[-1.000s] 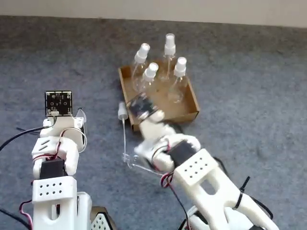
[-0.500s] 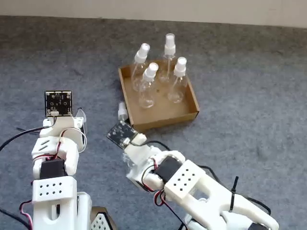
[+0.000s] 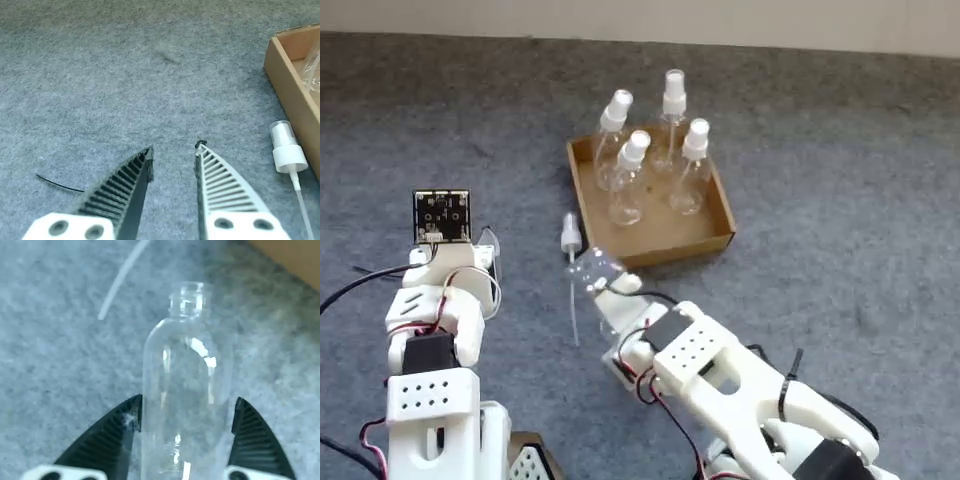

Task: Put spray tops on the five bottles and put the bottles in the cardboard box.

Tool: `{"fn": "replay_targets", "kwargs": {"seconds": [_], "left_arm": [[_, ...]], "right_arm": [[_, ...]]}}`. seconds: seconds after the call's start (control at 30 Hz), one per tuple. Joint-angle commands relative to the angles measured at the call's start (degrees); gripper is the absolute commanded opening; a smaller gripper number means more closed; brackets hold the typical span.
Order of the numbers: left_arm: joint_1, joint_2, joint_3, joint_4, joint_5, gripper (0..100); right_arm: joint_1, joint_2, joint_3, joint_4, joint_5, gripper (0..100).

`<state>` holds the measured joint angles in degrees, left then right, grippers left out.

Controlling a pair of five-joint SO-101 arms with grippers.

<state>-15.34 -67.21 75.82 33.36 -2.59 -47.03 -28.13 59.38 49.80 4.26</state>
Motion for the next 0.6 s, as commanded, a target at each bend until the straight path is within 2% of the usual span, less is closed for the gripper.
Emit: {"fn": "replay_targets", "kwargs": {"seconds": [0.0,0.3,0.57], "left_arm": [[1.0,-0.7,-0.2,-1.6,0.5,13],[1.0,-0.7,-0.1,-1.6,0.5,13],[1.0,-0.7,-0.1,-1.6,0.5,13]], "right_arm": [[3.5,0.1,1.3,-0.9,-0.3,23.1],[12.0,0.1,4.1,-0.9,-0.2,22.9],[11.0,0.1,4.2,-0.9,-0.1,5.7]]}}
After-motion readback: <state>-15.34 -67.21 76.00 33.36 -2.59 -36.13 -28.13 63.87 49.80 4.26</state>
